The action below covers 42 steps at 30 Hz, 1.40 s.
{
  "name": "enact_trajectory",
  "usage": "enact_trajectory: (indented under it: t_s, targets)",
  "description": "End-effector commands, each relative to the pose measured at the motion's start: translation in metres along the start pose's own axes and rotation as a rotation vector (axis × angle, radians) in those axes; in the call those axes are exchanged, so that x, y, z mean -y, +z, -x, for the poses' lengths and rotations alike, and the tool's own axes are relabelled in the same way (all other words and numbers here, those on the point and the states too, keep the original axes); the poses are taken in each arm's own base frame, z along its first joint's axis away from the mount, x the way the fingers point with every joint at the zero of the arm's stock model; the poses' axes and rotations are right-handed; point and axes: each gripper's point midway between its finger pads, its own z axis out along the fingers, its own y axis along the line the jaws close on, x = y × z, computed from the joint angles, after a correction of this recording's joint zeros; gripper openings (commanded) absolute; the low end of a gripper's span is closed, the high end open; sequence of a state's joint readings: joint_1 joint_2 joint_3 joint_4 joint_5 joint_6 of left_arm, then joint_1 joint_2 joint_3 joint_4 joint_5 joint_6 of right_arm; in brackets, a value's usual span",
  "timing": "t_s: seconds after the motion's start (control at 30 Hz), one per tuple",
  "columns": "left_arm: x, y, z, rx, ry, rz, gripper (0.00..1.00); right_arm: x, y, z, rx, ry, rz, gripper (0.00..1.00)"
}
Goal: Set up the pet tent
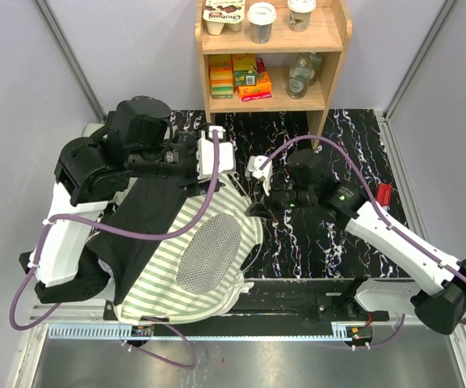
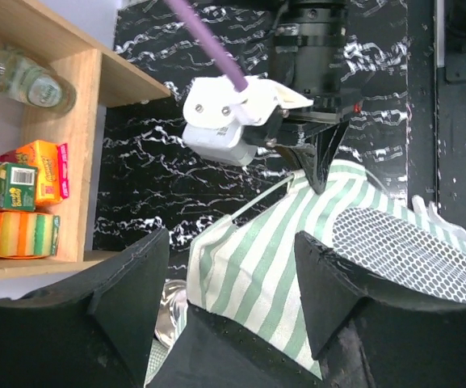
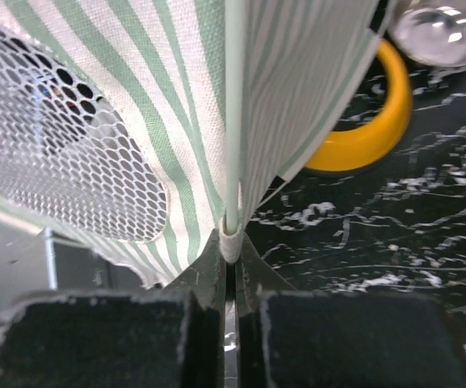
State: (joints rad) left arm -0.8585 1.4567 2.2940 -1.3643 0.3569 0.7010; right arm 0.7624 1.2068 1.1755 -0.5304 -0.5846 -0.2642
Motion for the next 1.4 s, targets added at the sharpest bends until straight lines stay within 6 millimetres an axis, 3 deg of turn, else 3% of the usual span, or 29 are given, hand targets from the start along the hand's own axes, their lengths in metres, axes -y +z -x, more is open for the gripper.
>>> enact_trajectory:
  t_s: [0.0, 0.13, 0.37, 0.63, 0.8, 1.03, 1.17, 1.27, 1.37]
  targets:
    - [-0.023, -0.036, 0.036, 0.119, -0.018, 0.160, 0.69, 0.029, -0.041, 0.067, 0.178, -0.220, -0.262, 0.00]
    - [-0.047, -0.072, 0.065, 0.230, -0.051, 0.335, 0.70, 0.029, -0.070, 0.102, 0.250, -0.336, -0.334, 0.00]
    - [-0.069, -0.128, 0.077, 0.309, -0.081, 0.550, 0.72, 0.039, -0.106, 0.141, 0.268, -0.453, -0.467, 0.00]
    - [-0.108, -0.173, 0.053, 0.248, -0.187, 0.863, 0.73, 0.046, -0.141, 0.182, 0.298, -0.690, -0.619, 0.00]
    - [-0.123, -0.198, 0.032, 0.182, -0.233, 1.037, 0.73, 0.055, -0.161, 0.202, 0.226, -0.865, -0.768, 0.00]
    - [-0.125, -0.190, 0.003, 0.087, -0.277, 1.064, 0.74, 0.077, -0.191, 0.200, -0.127, -1.158, -0.983, 0.00]
    - [-0.125, -0.182, -0.002, 0.072, -0.279, 1.042, 0.75, 0.084, -0.201, 0.195, -0.318, -1.264, -1.062, 0.00]
    - [-0.122, -0.169, -0.007, 0.049, -0.274, 0.994, 0.76, 0.089, -0.203, 0.184, -0.487, -1.312, -1.066, 0.00]
    - [-0.103, -0.136, -0.011, 0.029, -0.227, 0.806, 0.71, 0.095, -0.186, 0.165, -0.662, -1.377, -0.999, 0.00]
